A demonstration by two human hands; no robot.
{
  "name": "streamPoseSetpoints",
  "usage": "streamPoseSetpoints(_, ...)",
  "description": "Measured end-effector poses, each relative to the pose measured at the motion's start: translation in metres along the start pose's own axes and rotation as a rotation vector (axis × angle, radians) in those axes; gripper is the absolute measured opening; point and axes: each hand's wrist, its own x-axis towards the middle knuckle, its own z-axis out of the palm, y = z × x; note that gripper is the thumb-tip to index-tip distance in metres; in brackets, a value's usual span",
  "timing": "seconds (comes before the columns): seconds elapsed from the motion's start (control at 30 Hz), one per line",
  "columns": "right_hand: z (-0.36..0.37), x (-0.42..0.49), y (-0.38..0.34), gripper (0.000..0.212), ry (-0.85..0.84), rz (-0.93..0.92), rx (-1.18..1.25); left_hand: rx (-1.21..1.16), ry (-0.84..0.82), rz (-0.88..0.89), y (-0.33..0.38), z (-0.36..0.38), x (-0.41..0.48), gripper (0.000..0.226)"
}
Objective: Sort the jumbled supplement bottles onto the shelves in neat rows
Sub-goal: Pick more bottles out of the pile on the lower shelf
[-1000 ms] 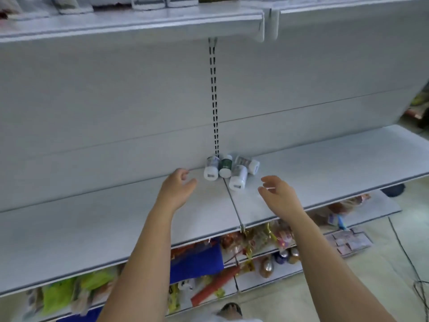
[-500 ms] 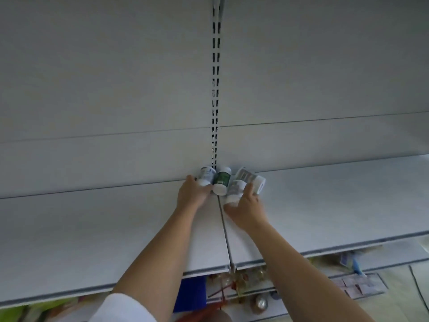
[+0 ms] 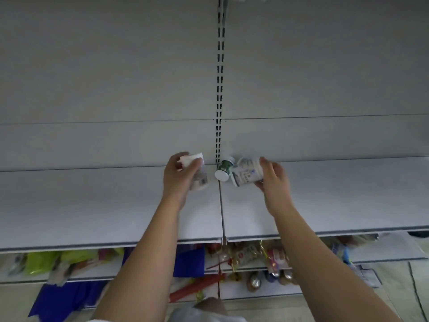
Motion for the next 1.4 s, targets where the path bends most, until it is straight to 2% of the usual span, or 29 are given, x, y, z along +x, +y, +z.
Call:
streamPoseSetpoints(0.1, -0.002, -0.027, -0.043, 0.027, -0.105, 0.099, 0.336, -0.160, -0.104, -0.082, 0.033, 0.001, -0.027, 0.022)
streamPoseSetpoints(0.27, -0.005, -0.067, -0.105, 0.024, -0.213, 0.111, 0.428, -0.307, -0.168, -0.092, 0.100, 0.006, -0.083, 0.027)
streamPoseSetpoints(0.43, -0.022, -0.112, -0.152, 0.041, -0.311, 0.192, 0.460, -0.429, -0.237, -0.110, 0.149, 0.012, -0.145, 0.018)
streamPoseSetpoints(0.5, -0.031, -0.130, -0.167, 0.034, -0.374, 0.203, 0.438, -0.461, -0.267, -0.100, 0.163, 0.012, -0.164, 0.019)
streamPoseSetpoints(0.57, -0.040, -0.145, -0.180, 0.017, -0.423, 0.153, 0.393, -0.486, -0.311, -0.084, 0.175, 0.010, -0.179, 0.022)
streamPoseSetpoints(0.63, -0.044, -0.156, -0.192, 0.012, -0.448, 0.061, 0.361, -0.505, -0.375, -0.070, 0.189, 0.008, -0.190, 0.028)
streamPoseSetpoints(0.73, -0.047, -0.172, -0.215, 0.016, -0.480, -0.096, 0.337, -0.544, -0.507, -0.059, 0.215, 0.007, -0.203, 0.040)
streamPoseSetpoints(0.83, -0.046, -0.184, -0.241, 0.033, -0.509, -0.185, 0.338, -0.579, -0.592, -0.042, 0.242, 0.010, -0.213, 0.046)
streamPoseSetpoints(0.9, -0.045, -0.189, -0.257, 0.037, -0.539, -0.239, 0.342, -0.566, -0.595, 0.008, 0.256, 0.013, -0.215, 0.037)
streamPoseSetpoints(1.07, -0.039, -0.195, -0.284, 0.022, -0.602, -0.339, 0.355, -0.424, -0.475, 0.188, 0.288, 0.003, -0.215, 0.018)
streamPoseSetpoints(1.13, -0.033, -0.198, -0.290, 0.027, -0.600, -0.343, 0.362, -0.362, -0.429, 0.222, 0.298, -0.002, -0.216, 0.013)
streamPoseSetpoints(1.23, -0.021, -0.202, -0.292, 0.037, -0.607, -0.350, 0.348, -0.323, -0.420, 0.236, 0.303, -0.010, -0.217, 0.018)
streamPoseSetpoints(1.4, 0.004, -0.205, -0.294, 0.025, -0.664, -0.384, 0.333, -0.323, -0.465, 0.360, 0.308, -0.028, -0.218, 0.025)
